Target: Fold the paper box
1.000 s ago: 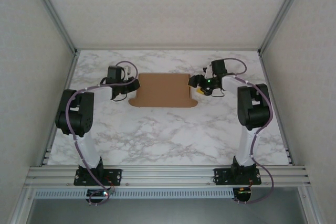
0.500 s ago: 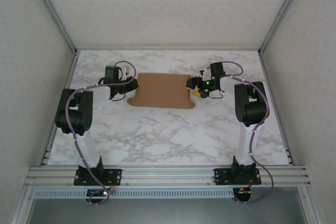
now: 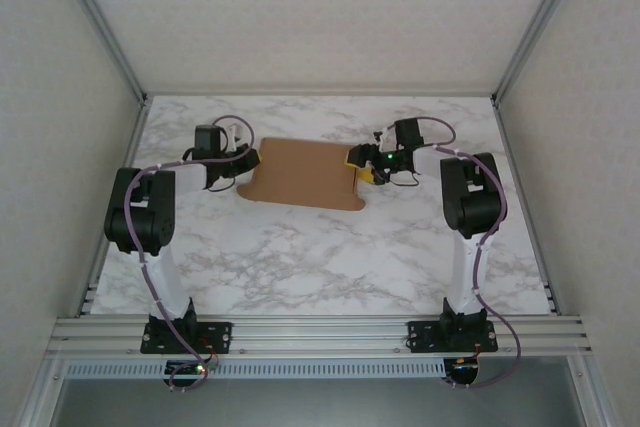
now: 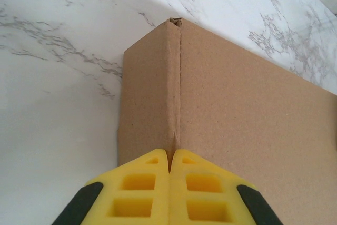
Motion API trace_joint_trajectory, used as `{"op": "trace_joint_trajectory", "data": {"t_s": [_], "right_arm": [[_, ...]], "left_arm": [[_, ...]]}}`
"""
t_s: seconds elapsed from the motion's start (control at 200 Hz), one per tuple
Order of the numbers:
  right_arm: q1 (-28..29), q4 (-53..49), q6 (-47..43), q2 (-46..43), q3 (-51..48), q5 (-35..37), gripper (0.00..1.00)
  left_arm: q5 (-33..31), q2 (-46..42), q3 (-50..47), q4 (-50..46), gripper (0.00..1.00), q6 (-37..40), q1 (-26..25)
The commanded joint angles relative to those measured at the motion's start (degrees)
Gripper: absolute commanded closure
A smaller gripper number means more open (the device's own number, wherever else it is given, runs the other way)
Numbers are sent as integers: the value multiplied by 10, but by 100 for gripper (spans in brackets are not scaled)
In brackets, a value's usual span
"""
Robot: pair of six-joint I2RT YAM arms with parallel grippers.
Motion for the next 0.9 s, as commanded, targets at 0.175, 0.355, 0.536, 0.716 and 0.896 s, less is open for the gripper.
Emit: {"op": "trace_joint_trajectory", "data": {"t_s": [0.175,0.355,0.536,0.716,0.896], "right_arm": [[20,237,196,-48,-97,-87,29],[11,262,217,-82,-127,-76,29],[1,128,117,-105,-116,-21,28],[-6,78,78,-106,-116,11,28],[-6,44,49,-96,-113,43,27]], "left_arm": [[-43,48,-22,-93,97,12,1],[-44,50,-22,-95,98,13,3],[-45,53,-23,-98,98,15,8],[-43,53,-23,-97,98,13,12],[-43,55,-23,-97,98,13,14]]}}
